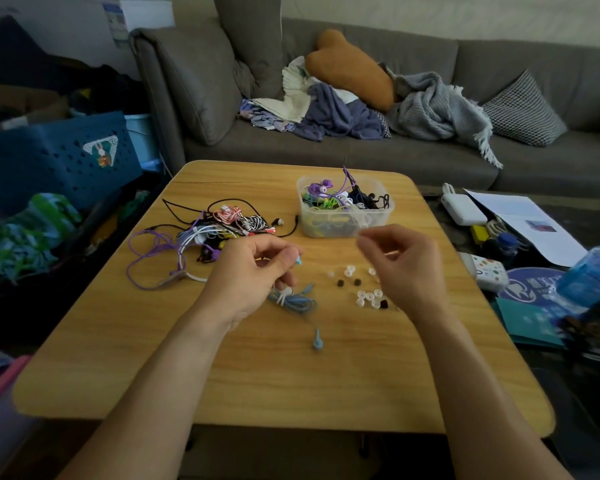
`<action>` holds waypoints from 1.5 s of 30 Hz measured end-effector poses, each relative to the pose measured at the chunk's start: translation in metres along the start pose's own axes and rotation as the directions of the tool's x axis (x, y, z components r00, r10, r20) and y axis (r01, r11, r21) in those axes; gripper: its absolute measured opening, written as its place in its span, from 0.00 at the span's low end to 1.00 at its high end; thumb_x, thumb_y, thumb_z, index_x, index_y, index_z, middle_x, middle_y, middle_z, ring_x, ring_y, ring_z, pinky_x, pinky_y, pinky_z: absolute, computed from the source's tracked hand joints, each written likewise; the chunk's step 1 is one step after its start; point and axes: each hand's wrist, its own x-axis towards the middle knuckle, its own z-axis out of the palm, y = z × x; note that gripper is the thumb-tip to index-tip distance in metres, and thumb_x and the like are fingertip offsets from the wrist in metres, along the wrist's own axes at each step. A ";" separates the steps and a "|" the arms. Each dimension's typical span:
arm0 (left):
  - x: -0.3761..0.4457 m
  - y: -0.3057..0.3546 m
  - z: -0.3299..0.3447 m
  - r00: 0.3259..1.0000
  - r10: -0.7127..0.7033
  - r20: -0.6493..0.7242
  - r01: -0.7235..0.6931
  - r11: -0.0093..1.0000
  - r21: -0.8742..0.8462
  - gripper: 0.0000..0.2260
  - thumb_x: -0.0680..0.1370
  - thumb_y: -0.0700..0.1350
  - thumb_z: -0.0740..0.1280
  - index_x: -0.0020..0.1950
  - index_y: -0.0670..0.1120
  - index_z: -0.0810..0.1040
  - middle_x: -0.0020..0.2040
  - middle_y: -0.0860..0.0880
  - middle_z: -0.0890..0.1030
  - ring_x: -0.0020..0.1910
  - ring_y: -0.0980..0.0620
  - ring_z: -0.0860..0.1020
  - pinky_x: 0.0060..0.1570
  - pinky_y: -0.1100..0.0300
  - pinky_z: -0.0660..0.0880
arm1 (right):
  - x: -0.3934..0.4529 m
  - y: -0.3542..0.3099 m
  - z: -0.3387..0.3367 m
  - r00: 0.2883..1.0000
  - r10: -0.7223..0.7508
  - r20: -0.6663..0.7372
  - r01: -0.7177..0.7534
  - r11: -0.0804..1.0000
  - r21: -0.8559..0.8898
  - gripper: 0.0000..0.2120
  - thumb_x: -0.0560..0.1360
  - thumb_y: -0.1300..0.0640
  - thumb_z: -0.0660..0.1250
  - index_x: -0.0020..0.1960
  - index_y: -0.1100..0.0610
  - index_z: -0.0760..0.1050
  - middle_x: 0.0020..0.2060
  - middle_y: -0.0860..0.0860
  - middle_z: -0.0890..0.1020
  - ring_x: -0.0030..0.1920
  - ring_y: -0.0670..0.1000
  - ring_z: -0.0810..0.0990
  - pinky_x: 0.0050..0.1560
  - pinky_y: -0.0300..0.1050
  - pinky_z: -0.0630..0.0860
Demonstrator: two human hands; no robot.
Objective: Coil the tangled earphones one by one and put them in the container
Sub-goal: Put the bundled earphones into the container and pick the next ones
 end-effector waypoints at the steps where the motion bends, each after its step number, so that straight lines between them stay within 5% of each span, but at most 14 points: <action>1: 0.001 0.000 0.001 1.000 0.000 -0.018 0.000 1.000 -0.016 0.05 0.78 0.40 0.68 0.49 0.40 0.82 0.35 0.43 0.81 0.31 0.51 0.79 0.32 0.62 0.77 | 0.005 0.006 -0.008 0.997 0.036 -0.074 -0.041 0.997 -0.066 0.05 0.76 0.56 0.72 0.52 0.51 0.83 0.39 0.41 0.82 0.38 0.39 0.79 0.35 0.29 0.74; 3: 0.001 -0.001 0.002 0.999 -0.012 -0.041 0.009 0.998 -0.057 0.05 0.79 0.39 0.67 0.49 0.39 0.81 0.35 0.44 0.80 0.30 0.51 0.79 0.30 0.62 0.76 | 0.013 0.019 -0.020 0.981 0.128 -0.142 -0.155 0.968 -0.196 0.08 0.78 0.56 0.68 0.56 0.52 0.81 0.39 0.41 0.79 0.38 0.38 0.77 0.32 0.30 0.70; 8: 0.000 -0.004 0.004 0.999 -0.039 -0.025 0.035 0.989 -0.145 0.04 0.77 0.37 0.68 0.51 0.41 0.81 0.37 0.43 0.84 0.37 0.47 0.83 0.39 0.55 0.81 | 0.019 0.037 -0.022 0.924 0.380 0.041 -0.336 0.859 -0.386 0.07 0.76 0.53 0.70 0.53 0.52 0.82 0.37 0.43 0.78 0.38 0.46 0.80 0.32 0.41 0.74; 14: -0.004 0.000 0.005 0.998 -0.059 -0.007 0.056 0.975 -0.217 0.06 0.76 0.35 0.69 0.53 0.39 0.80 0.41 0.42 0.85 0.41 0.43 0.85 0.42 0.55 0.82 | 0.018 0.037 -0.017 0.930 0.363 0.055 -0.307 0.851 -0.426 0.04 0.76 0.55 0.70 0.47 0.54 0.83 0.37 0.48 0.82 0.36 0.48 0.81 0.31 0.41 0.74; 19: -0.005 0.001 0.006 0.999 -0.051 -0.007 0.048 0.964 -0.261 0.07 0.75 0.35 0.70 0.53 0.38 0.80 0.42 0.42 0.86 0.42 0.44 0.85 0.42 0.56 0.83 | 0.013 0.024 -0.017 0.963 0.252 -0.091 -0.260 0.960 -0.099 0.02 0.76 0.55 0.72 0.47 0.52 0.81 0.36 0.47 0.84 0.40 0.46 0.83 0.35 0.39 0.74; 26: -0.004 0.003 0.010 0.998 0.028 -0.051 -0.040 0.965 -0.259 0.07 0.72 0.37 0.73 0.50 0.41 0.82 0.42 0.43 0.86 0.42 0.45 0.85 0.44 0.54 0.82 | -0.016 -0.017 0.012 0.978 0.082 0.192 -0.174 0.827 0.535 0.12 0.68 0.62 0.76 0.50 0.64 0.82 0.39 0.55 0.86 0.38 0.49 0.83 0.38 0.38 0.78; 34: -0.006 0.009 0.016 0.989 0.113 -0.091 -0.135 0.948 -0.287 0.09 0.69 0.39 0.73 0.48 0.41 0.83 0.42 0.43 0.86 0.40 0.43 0.85 0.40 0.55 0.82 | -0.024 -0.024 0.036 0.990 -0.009 0.142 -0.093 0.715 0.693 0.10 0.64 0.62 0.76 0.44 0.64 0.82 0.35 0.55 0.85 0.32 0.49 0.80 0.35 0.39 0.76; 45: -0.009 0.008 0.018 0.972 0.149 -0.181 -0.188 0.956 -0.224 0.06 0.69 0.36 0.74 0.45 0.41 0.83 0.40 0.45 0.86 0.36 0.46 0.85 0.37 0.58 0.81 | -0.025 -0.022 0.040 0.979 0.020 0.203 -0.154 0.727 0.670 0.07 0.70 0.66 0.75 0.47 0.67 0.83 0.33 0.53 0.84 0.30 0.45 0.77 0.32 0.34 0.72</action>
